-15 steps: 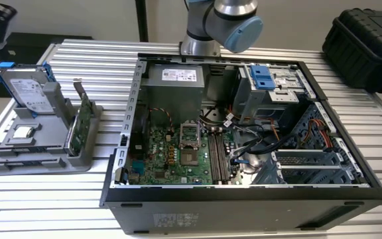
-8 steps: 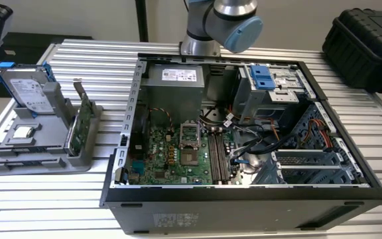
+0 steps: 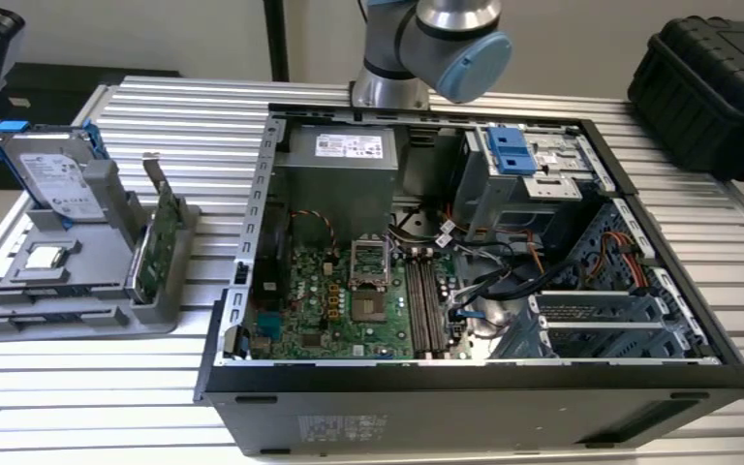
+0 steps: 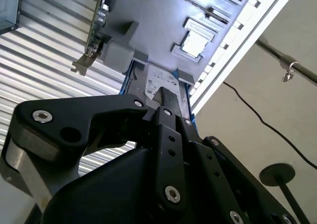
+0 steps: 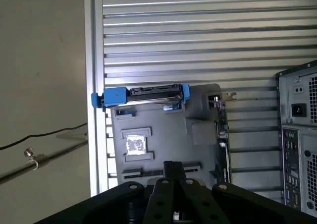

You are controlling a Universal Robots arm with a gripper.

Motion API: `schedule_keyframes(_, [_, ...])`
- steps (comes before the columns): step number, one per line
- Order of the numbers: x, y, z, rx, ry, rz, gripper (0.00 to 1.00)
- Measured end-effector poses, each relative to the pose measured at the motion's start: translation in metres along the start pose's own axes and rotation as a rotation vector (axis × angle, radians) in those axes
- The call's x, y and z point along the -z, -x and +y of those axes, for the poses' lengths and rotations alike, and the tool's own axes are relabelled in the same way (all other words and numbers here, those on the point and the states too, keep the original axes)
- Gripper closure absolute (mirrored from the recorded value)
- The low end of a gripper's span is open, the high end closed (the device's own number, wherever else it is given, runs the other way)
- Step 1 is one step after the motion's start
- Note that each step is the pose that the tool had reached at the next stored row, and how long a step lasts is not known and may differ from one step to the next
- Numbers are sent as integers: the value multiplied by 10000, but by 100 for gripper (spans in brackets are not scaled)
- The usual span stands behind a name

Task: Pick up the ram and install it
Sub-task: 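Reach for the ram, then pick up the ram and move it above insertion slot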

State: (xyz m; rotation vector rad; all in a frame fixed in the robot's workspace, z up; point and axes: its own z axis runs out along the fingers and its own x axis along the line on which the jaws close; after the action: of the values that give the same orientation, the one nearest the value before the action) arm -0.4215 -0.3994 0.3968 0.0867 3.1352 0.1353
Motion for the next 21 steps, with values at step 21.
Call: schedule_keyframes(21, [15, 10, -173, 231, 6, 20, 100])
